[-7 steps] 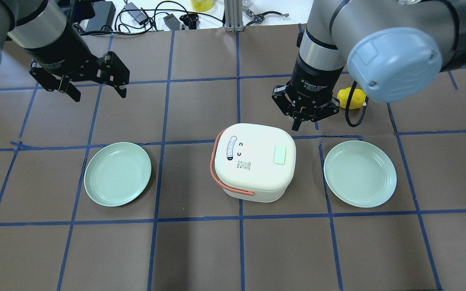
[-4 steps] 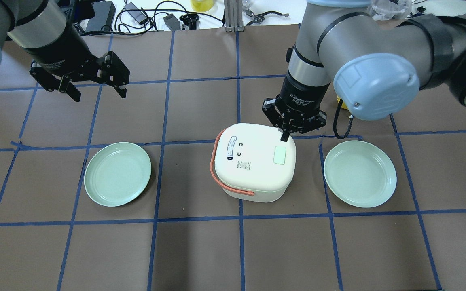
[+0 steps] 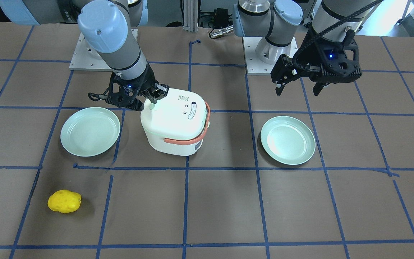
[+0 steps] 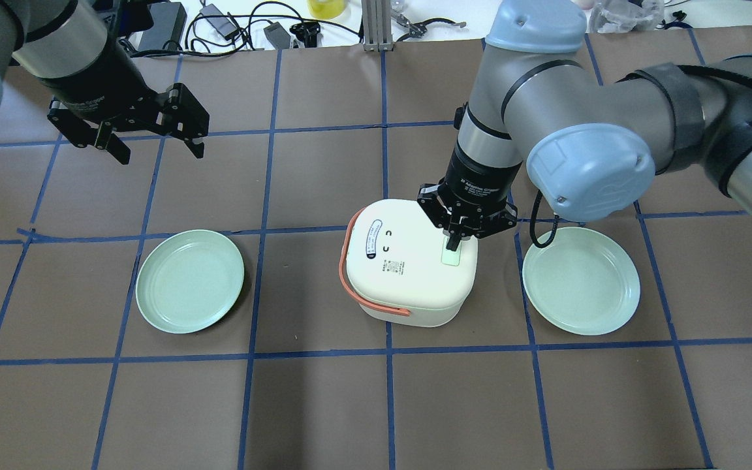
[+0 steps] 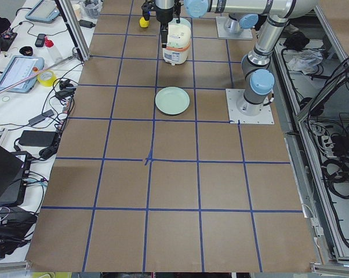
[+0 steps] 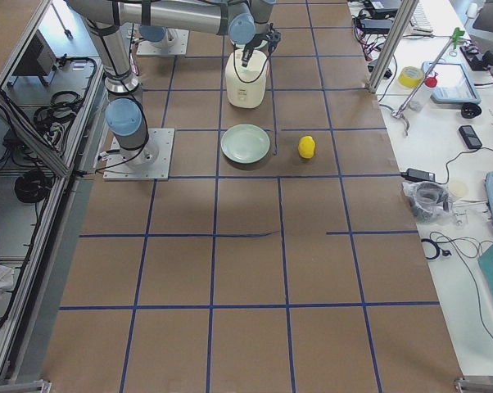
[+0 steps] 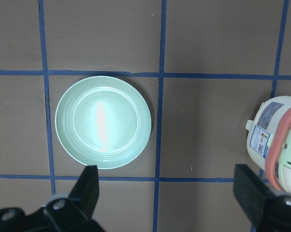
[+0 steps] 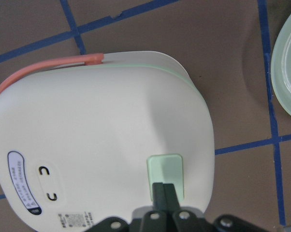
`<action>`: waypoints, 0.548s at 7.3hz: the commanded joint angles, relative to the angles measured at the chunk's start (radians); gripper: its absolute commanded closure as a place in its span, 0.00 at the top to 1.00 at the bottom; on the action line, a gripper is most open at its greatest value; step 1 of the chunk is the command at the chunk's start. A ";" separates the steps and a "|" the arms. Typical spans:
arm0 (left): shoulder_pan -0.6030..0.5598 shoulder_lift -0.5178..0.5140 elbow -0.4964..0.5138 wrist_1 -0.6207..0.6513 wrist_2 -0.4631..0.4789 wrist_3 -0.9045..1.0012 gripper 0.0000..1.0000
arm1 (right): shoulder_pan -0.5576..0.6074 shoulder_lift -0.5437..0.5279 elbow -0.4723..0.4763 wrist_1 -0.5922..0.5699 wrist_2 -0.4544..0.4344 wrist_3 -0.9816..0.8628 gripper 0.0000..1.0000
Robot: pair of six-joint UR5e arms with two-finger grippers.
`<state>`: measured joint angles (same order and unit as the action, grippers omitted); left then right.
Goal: Press rice cooker button
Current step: 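Press down on the pale green button with the right gripper fingertip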
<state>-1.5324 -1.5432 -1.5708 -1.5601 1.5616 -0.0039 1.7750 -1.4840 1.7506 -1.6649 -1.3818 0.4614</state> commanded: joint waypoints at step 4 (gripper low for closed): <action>0.000 0.000 0.000 0.000 0.000 -0.001 1.00 | 0.003 0.004 0.018 0.001 0.000 -0.003 0.00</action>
<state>-1.5325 -1.5432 -1.5708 -1.5601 1.5616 -0.0040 1.7778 -1.4804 1.7677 -1.6645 -1.3821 0.4589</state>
